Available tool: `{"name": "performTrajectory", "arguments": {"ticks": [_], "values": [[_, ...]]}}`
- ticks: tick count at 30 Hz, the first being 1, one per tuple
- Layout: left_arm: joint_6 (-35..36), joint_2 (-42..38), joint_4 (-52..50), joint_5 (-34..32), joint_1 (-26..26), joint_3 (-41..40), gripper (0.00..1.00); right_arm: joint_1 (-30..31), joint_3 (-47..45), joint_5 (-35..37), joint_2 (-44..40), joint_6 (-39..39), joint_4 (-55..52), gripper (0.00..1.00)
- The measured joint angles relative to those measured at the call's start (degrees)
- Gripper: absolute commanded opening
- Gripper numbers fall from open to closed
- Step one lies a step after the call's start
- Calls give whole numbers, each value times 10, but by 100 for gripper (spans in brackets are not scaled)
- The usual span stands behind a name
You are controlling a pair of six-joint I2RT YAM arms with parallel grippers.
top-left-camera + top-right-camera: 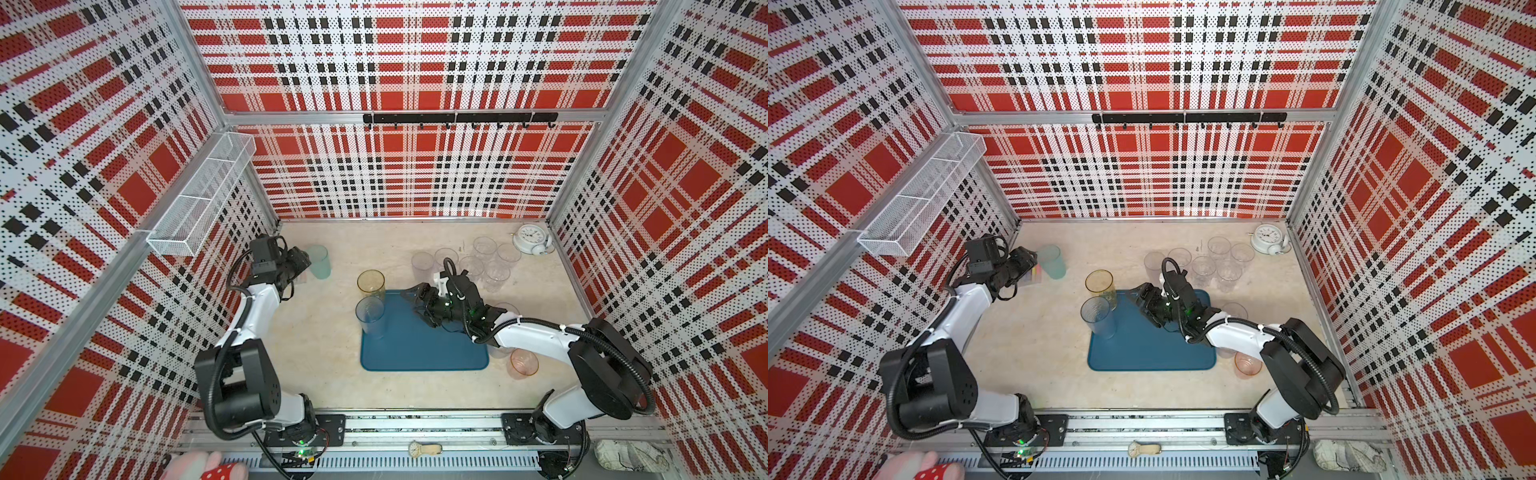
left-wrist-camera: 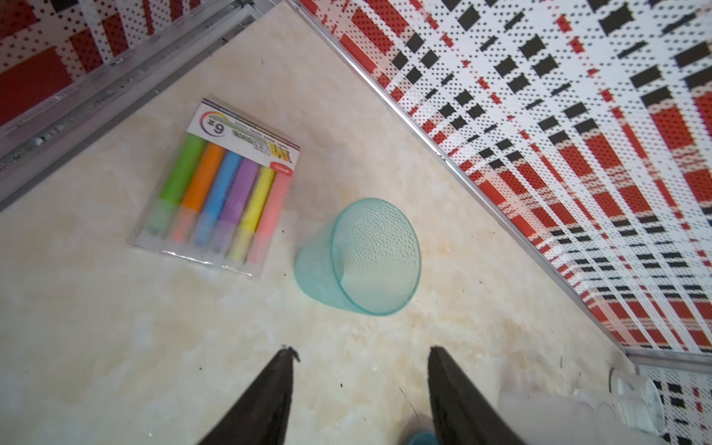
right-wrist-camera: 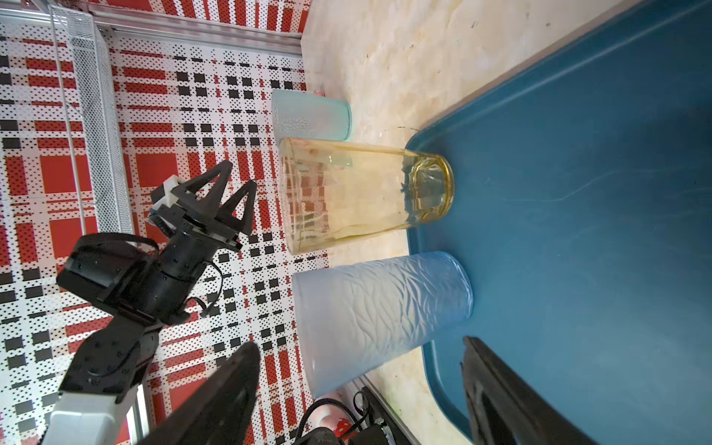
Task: Place the glasses into the tray
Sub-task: Pick up the glass from the top-left of the table.
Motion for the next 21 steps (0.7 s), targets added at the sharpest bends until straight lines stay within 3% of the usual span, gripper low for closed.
{"name": "performTrajectory", "arguments": {"ticks": [12,21], "values": [[18,148,-15,-28,-3,117,47,-7,-10,-9,-7,-17,-3,84],[32,185,-39,-59,-27,146,46,-28,-11,-19,-19,-34,-23,84]]}}
